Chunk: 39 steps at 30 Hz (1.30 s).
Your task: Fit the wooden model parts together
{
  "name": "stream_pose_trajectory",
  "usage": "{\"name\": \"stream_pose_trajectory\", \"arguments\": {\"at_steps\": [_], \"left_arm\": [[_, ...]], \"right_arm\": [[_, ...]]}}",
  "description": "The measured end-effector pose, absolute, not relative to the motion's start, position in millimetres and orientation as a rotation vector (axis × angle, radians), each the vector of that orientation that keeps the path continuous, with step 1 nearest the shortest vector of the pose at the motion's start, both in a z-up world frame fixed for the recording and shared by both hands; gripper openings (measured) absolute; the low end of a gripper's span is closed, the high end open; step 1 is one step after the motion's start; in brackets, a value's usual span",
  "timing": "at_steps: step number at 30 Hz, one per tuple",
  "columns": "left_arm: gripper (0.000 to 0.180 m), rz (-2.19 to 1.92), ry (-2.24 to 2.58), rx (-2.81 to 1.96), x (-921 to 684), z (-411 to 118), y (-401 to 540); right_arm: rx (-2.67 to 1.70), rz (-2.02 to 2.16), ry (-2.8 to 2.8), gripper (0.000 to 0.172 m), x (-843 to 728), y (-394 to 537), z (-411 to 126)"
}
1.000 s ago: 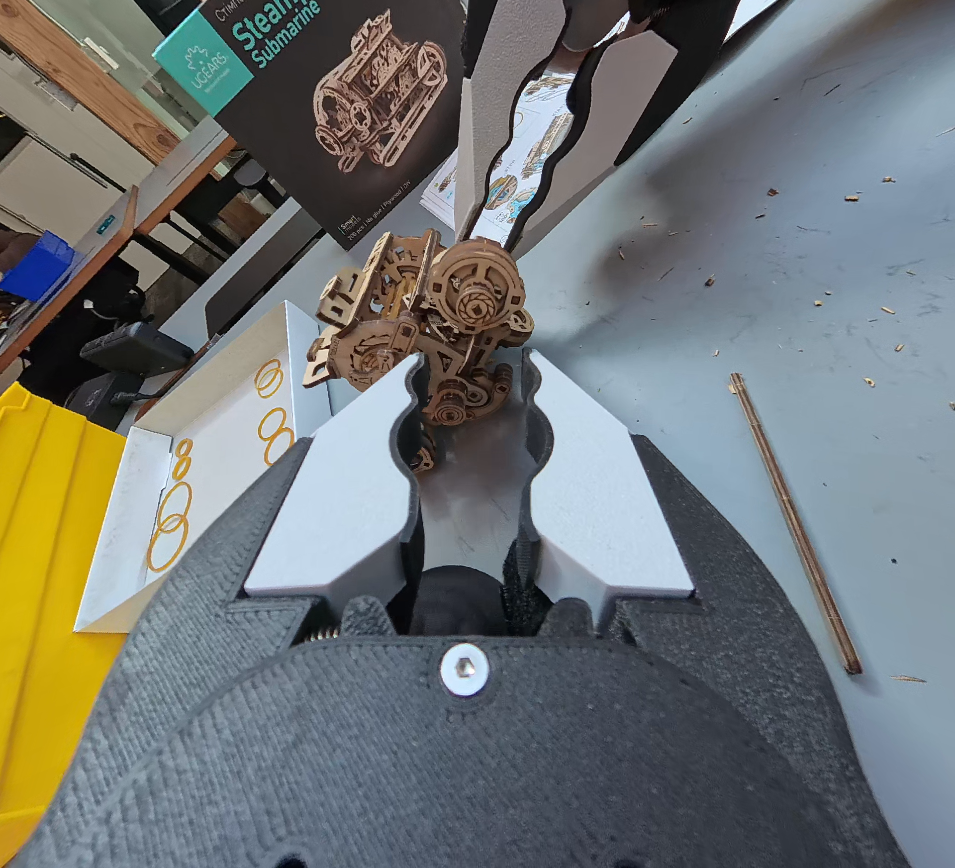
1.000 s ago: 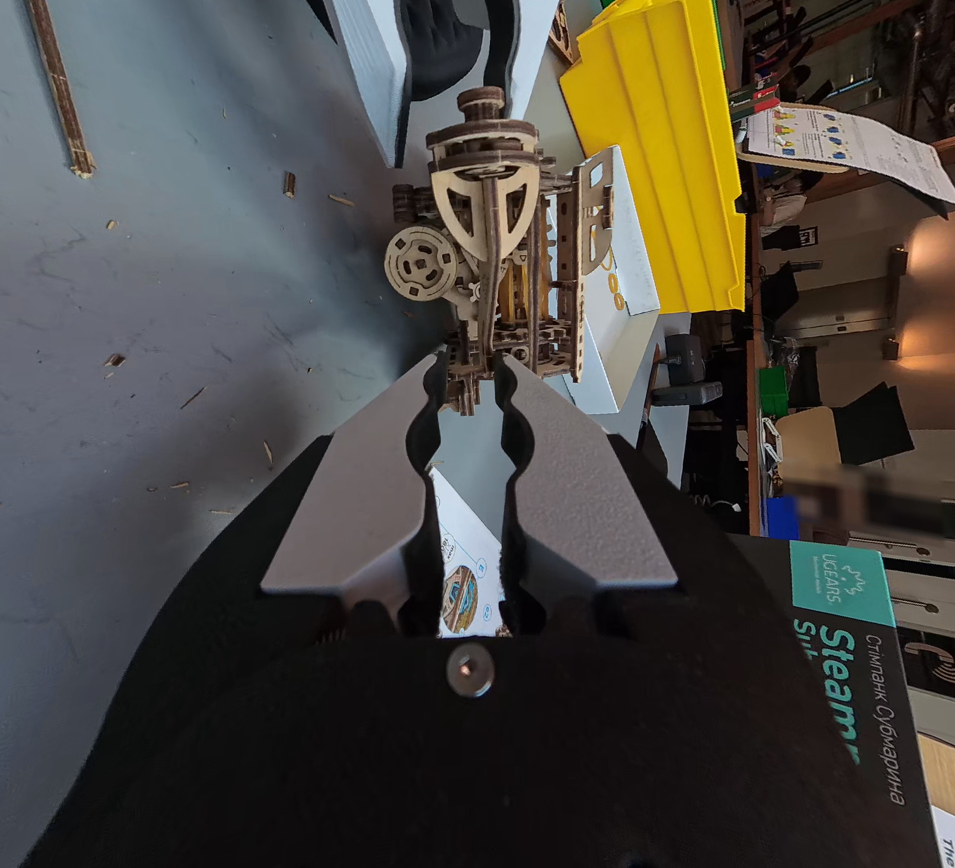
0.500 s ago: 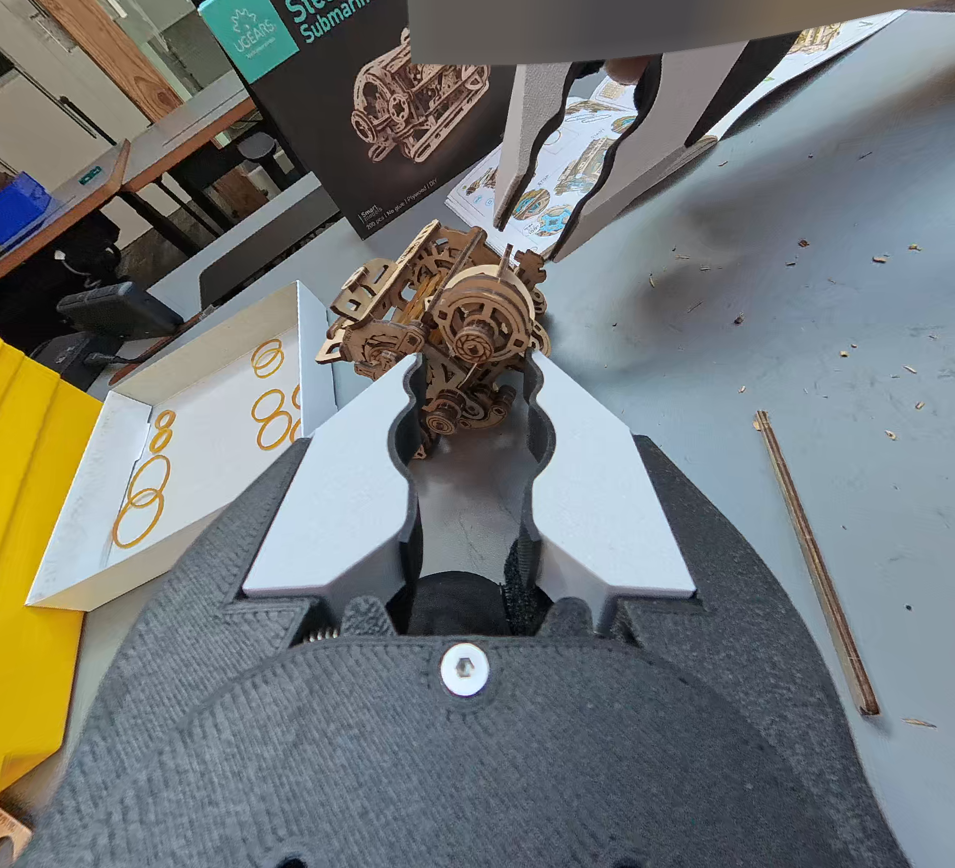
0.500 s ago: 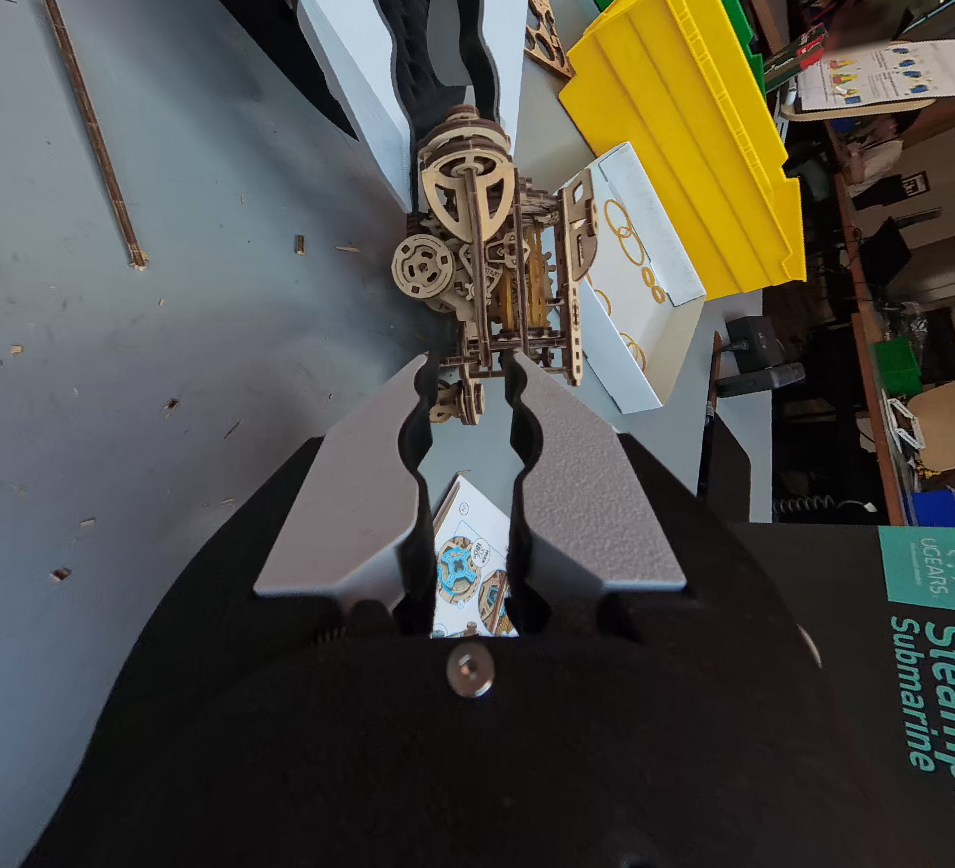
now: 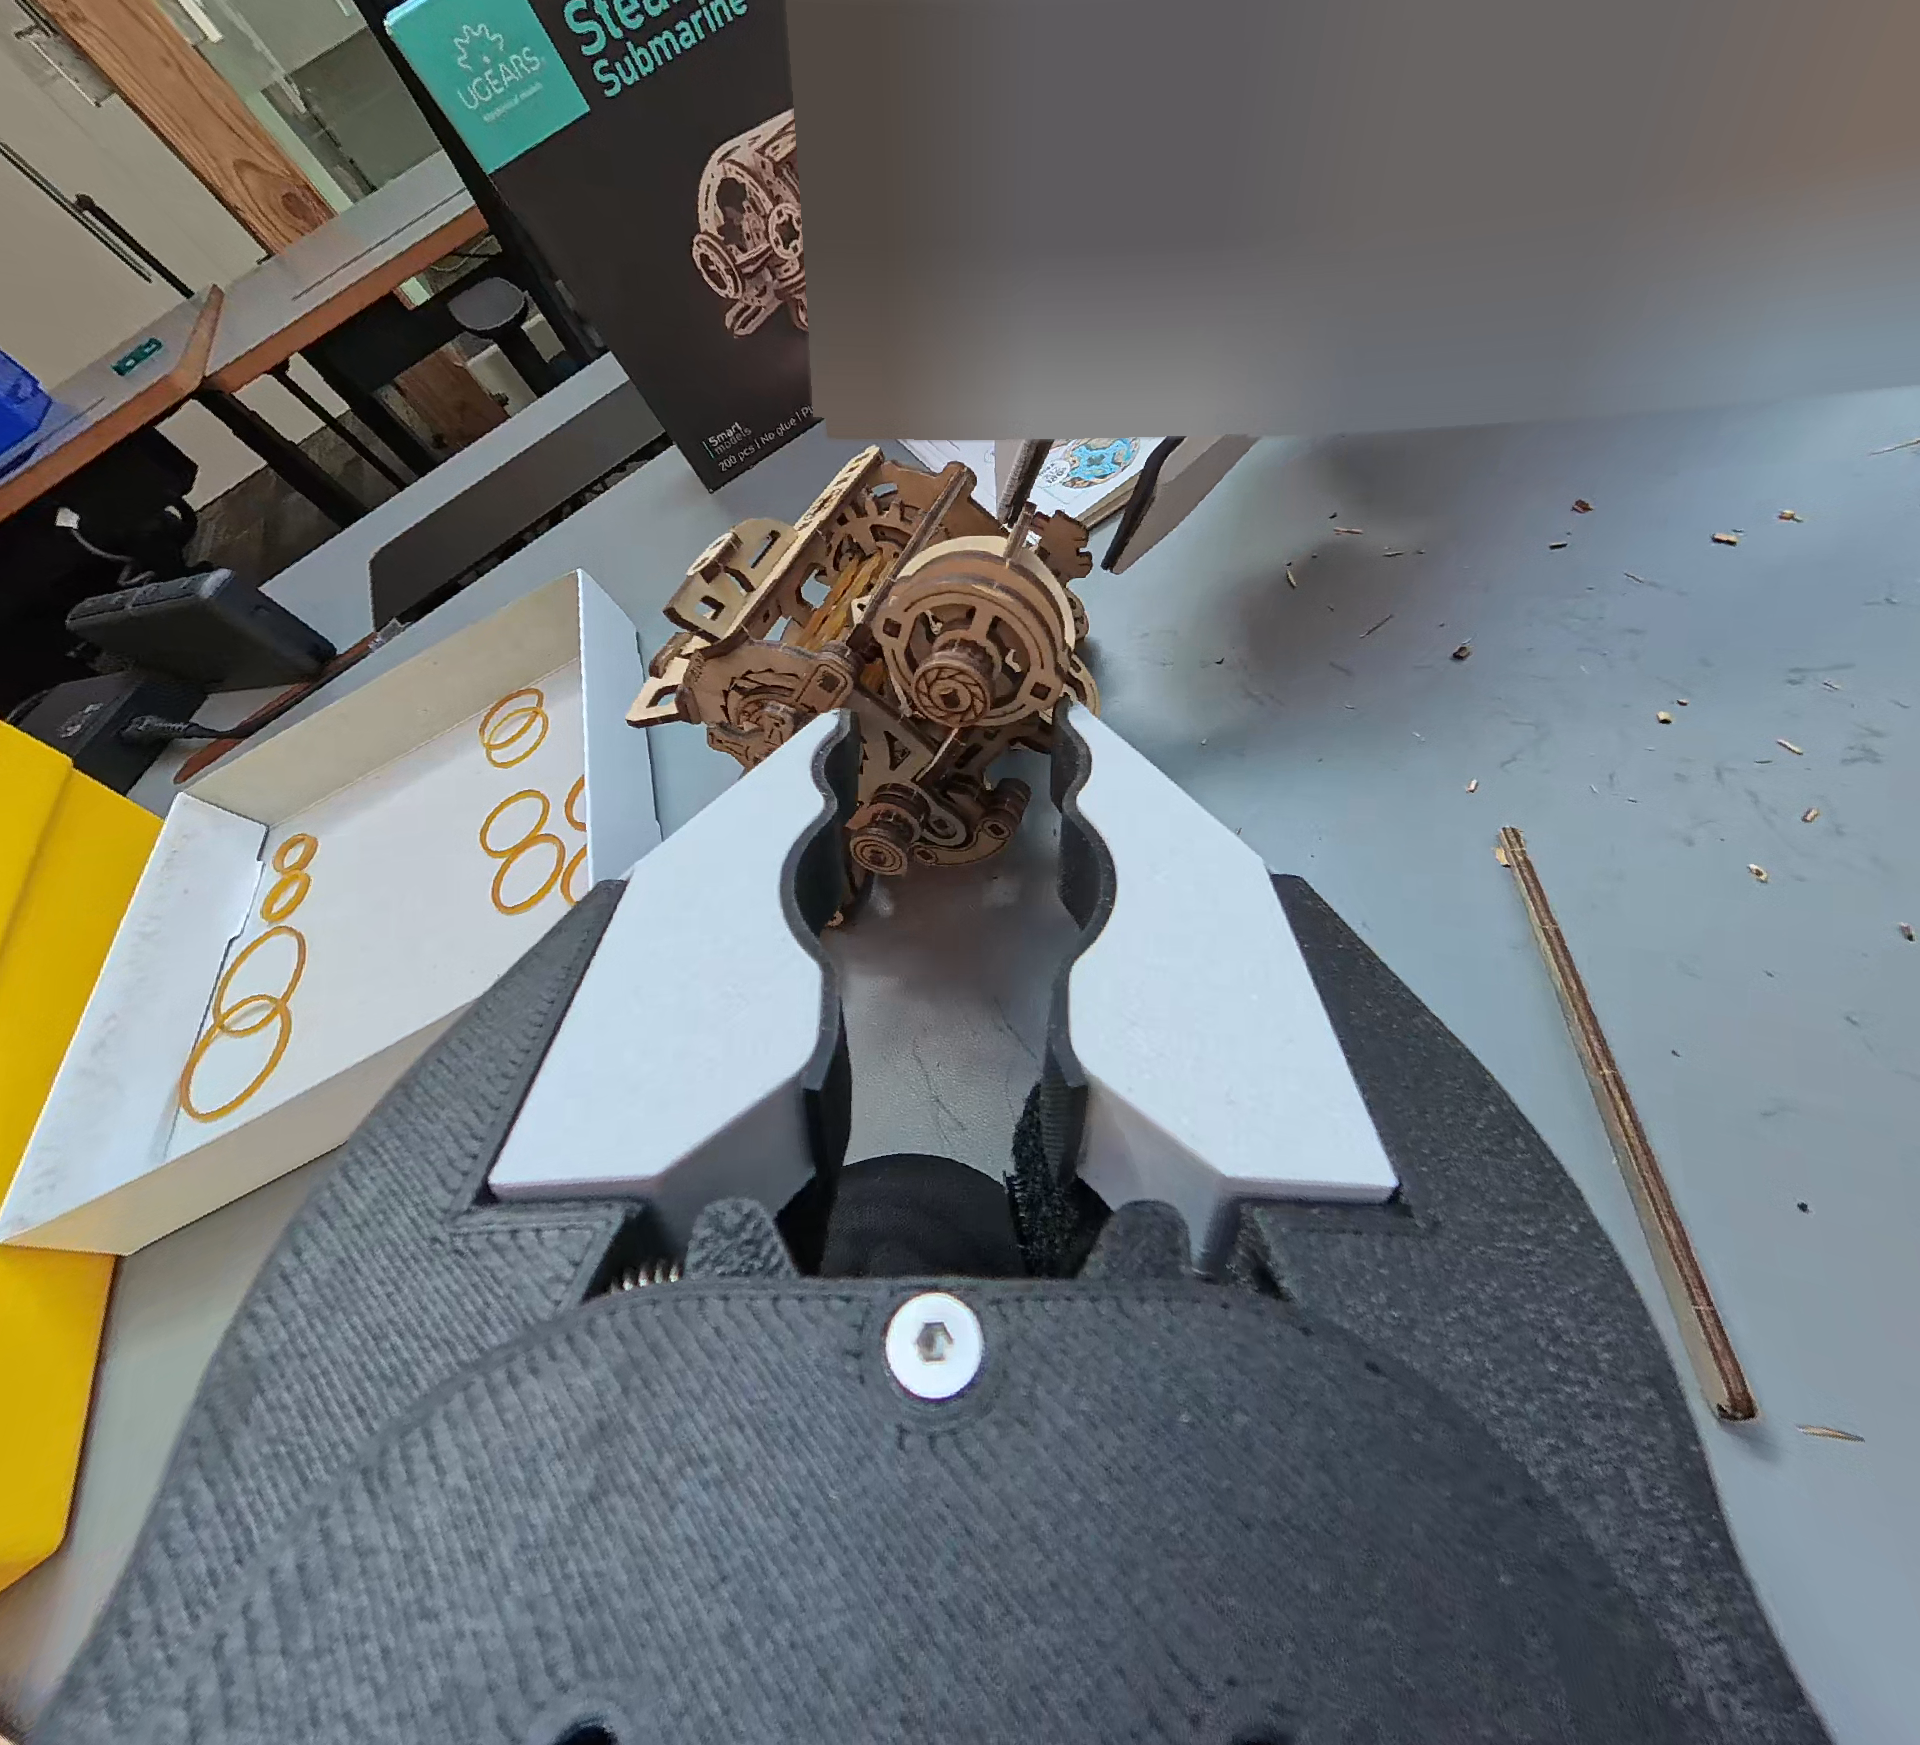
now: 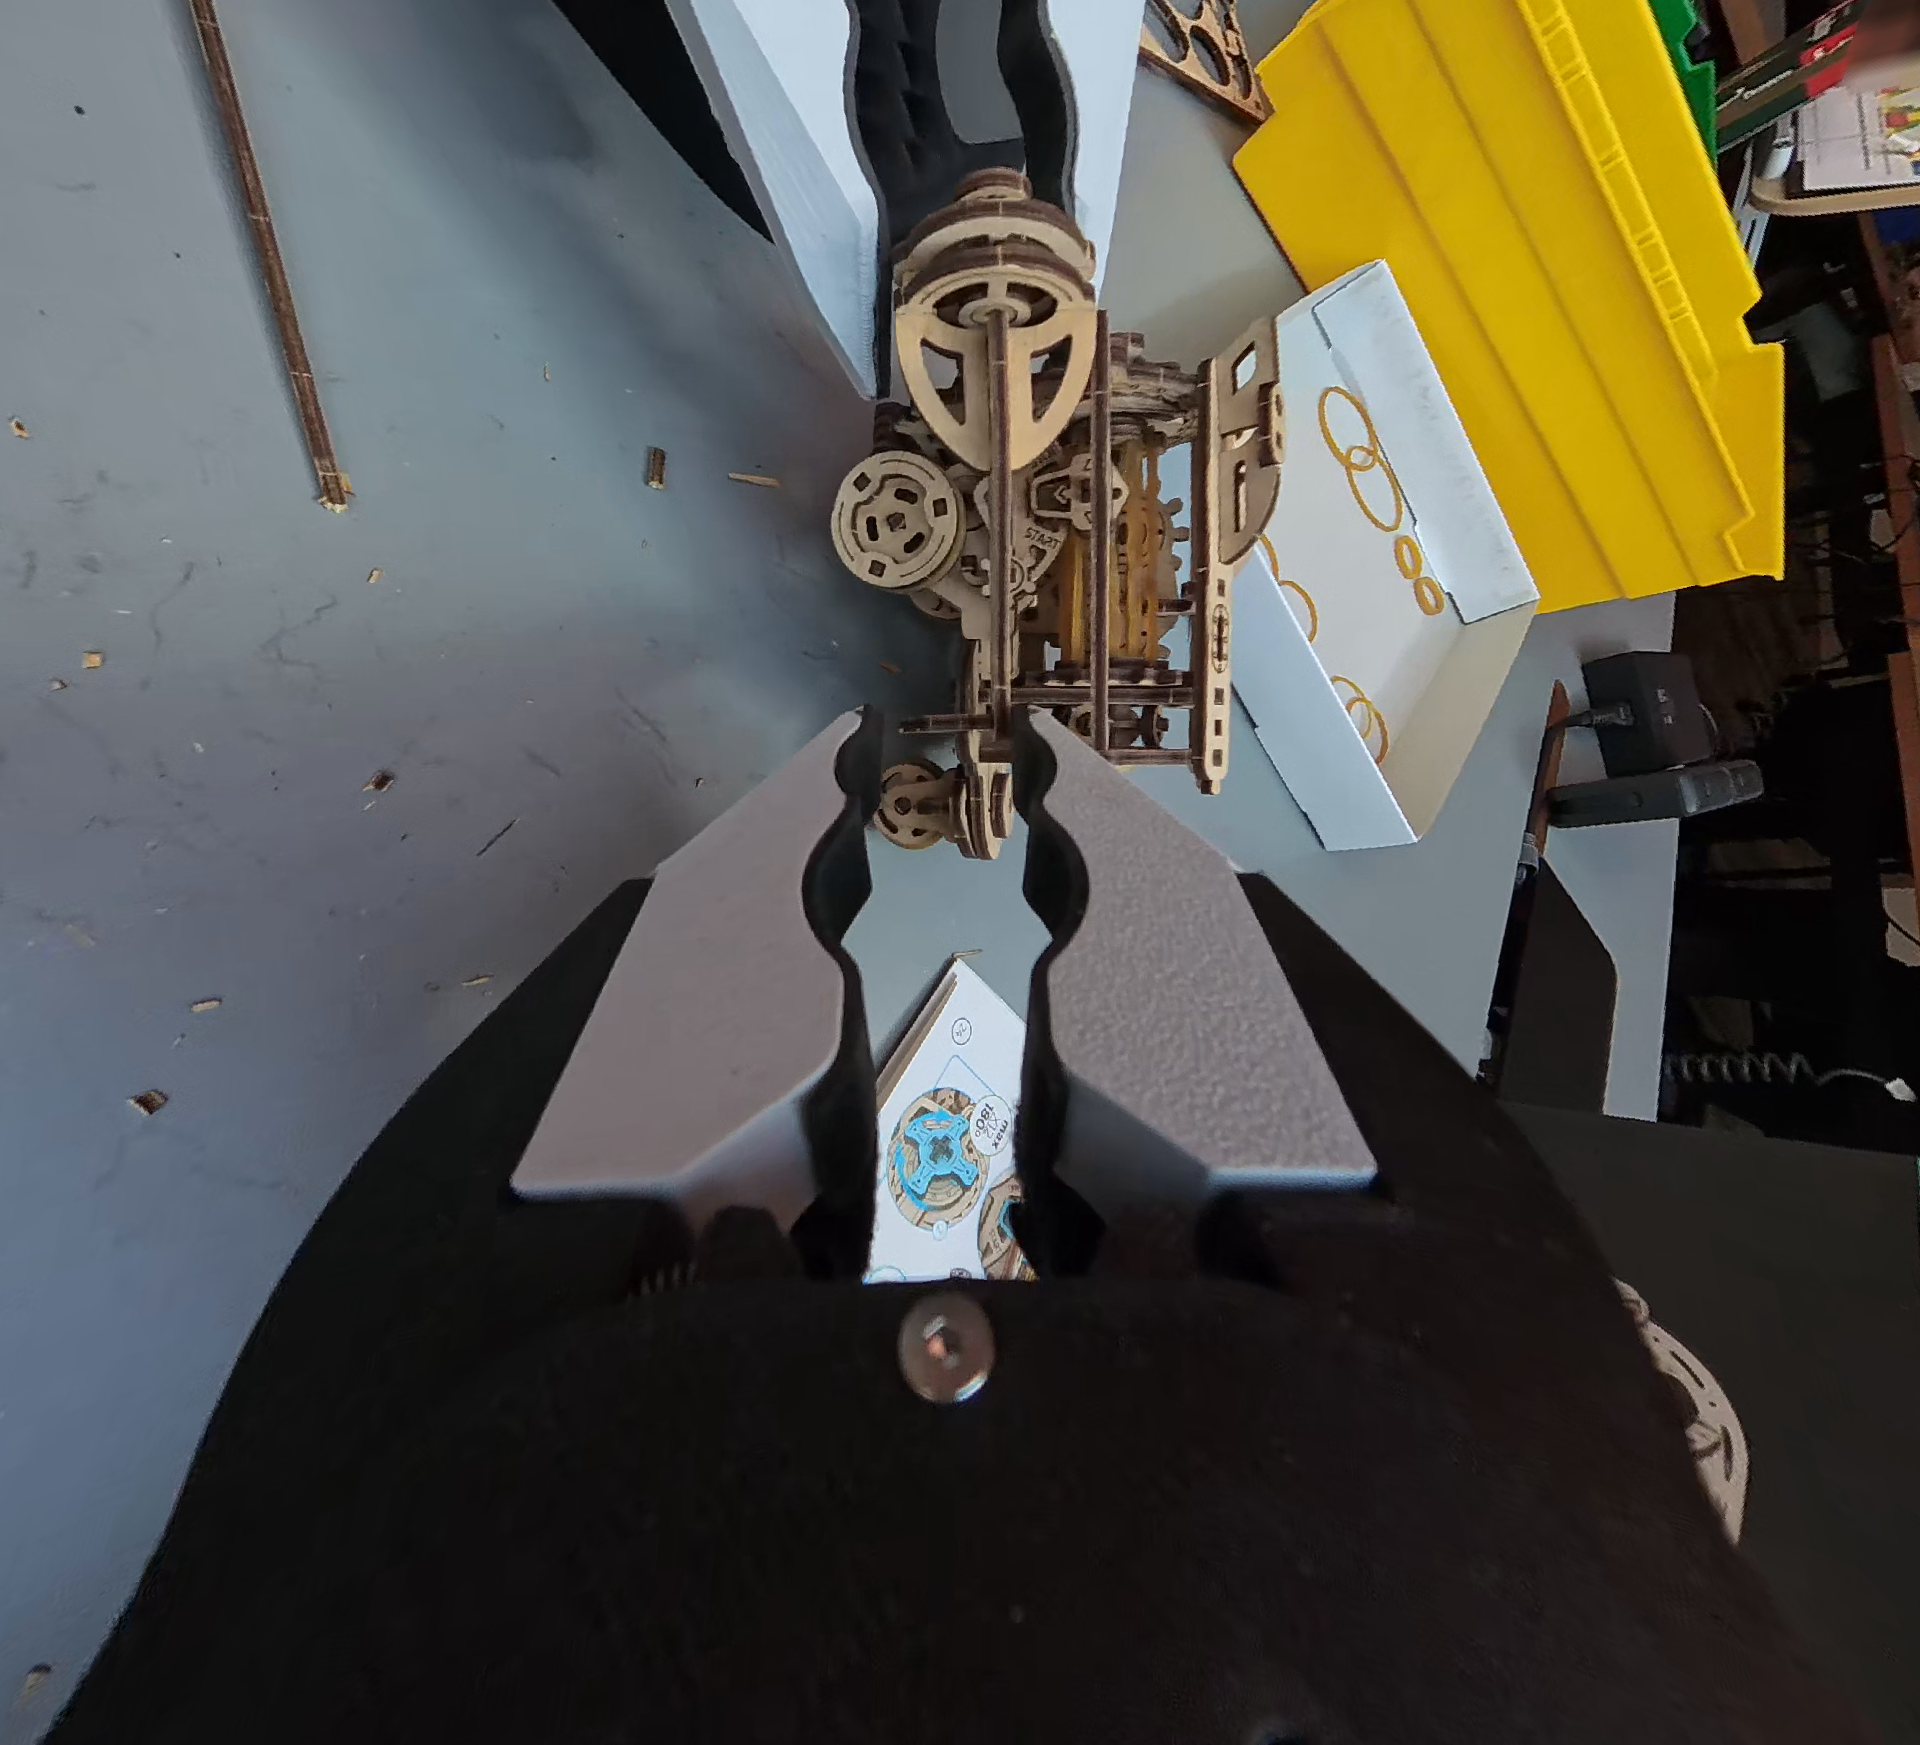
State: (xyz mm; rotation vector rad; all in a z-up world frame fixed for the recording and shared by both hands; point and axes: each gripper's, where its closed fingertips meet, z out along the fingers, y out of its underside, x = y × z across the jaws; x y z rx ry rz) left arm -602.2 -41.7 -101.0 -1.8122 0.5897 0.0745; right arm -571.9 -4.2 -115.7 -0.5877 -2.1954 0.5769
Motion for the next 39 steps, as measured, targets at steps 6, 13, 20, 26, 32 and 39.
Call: {"name": "stream_pose_trajectory", "arguments": {"at_steps": [6, 13, 20, 26, 32, 39], "left_arm": [[0.034, 0.076, 0.599, -1.820, -601, -103, -41], [0.031, 0.071, 0.603, -1.822, -601, -103, -41], [0.036, 0.078, 0.603, -1.802, -601, -99, -43], [0.044, 0.180, 0.647, -1.743, -597, -67, -57], [0.034, 0.386, 0.981, -1.857, -572, -74, -37], [0.029, 0.546, 1.200, -2.027, -578, -97, -9]], "right_arm": [[-0.607, 0.589, -2.207, 0.019, -572, -4, -115], [-0.656, 0.606, -2.222, 0.019, -572, -4, -116], [-0.722, 0.627, -2.218, 0.019, -574, -4, -116], [-0.738, 0.642, -2.186, 0.019, -574, -4, -115], [-0.739, 0.654, -2.125, 0.019, -577, -7, -115], [-0.841, 0.675, -1.914, 0.033, -570, 2, -100]]}}
